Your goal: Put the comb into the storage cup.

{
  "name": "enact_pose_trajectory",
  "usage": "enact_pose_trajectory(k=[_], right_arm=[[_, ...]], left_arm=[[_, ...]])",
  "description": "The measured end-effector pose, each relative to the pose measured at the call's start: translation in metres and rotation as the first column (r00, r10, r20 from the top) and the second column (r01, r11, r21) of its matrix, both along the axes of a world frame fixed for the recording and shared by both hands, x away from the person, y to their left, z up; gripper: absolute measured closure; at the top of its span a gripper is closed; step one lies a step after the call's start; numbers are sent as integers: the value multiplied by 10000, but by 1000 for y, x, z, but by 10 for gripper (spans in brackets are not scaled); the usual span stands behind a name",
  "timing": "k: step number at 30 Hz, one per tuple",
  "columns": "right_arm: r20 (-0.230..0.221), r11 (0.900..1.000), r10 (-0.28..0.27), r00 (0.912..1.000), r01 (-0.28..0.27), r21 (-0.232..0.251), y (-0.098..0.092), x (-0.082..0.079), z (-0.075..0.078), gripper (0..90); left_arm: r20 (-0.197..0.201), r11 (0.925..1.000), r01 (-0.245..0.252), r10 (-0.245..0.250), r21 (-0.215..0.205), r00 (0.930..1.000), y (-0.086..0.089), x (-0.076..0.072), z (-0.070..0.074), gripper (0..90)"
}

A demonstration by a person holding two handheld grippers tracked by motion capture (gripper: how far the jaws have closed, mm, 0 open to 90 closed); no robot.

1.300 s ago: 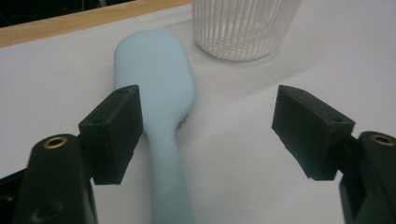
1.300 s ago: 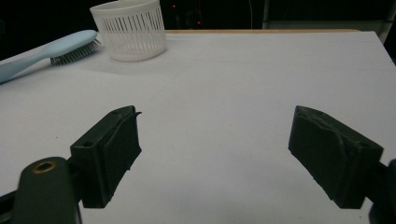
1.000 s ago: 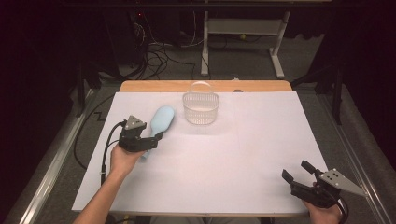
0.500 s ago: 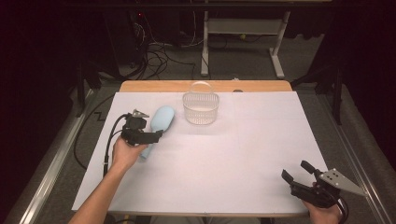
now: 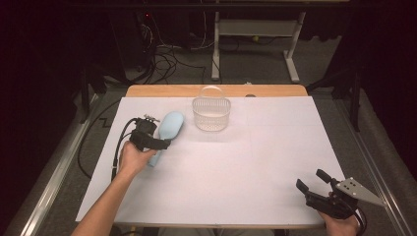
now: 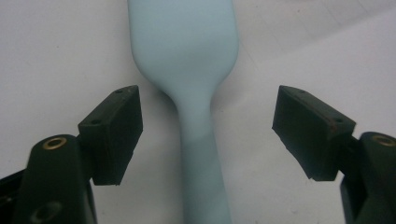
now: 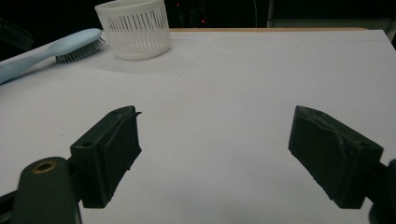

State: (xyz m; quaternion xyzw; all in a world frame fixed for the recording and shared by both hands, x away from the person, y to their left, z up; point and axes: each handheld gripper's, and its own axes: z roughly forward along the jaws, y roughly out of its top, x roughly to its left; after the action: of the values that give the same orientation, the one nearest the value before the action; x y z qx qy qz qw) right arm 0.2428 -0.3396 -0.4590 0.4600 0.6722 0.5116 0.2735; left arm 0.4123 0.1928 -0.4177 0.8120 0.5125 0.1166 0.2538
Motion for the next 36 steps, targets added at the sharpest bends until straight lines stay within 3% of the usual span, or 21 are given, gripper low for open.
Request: enact_pose_trajectory(k=[10, 13, 23, 25, 27, 36], right_arm=[[-29, 10000, 50, 10000, -50, -8, 0, 0, 0, 167], [-27, 10000, 57, 10000, -57, -7, 0, 0, 0, 167], [-63, 10000, 67, 10000, -67, 36, -1, 0, 0, 167], [-73, 10000, 79, 9999, -79, 31, -1, 0, 0, 167], [-81, 10000, 88, 9999, -88, 7, -1, 0, 0, 167], [-83, 10000, 88, 9999, -88, -3, 0, 1, -1, 168]], left_arm=[[-440, 9995, -25, 38, 309, 9990, -2, 8, -7, 239], [-481, 9981, -68, 97, 605, 9988, -4, 11, -9, 240], [-1126, 9984, -333, 384, 466, 9929, -6, 22, -21, 242], [-1206, 9984, -383, 432, 426, 9918, -5, 23, -23, 243], [-1210, 9984, -413, 457, 383, 9916, -6, 24, -24, 300], [-1434, 9978, -561, 606, 350, 9878, -5, 28, -29, 340]])
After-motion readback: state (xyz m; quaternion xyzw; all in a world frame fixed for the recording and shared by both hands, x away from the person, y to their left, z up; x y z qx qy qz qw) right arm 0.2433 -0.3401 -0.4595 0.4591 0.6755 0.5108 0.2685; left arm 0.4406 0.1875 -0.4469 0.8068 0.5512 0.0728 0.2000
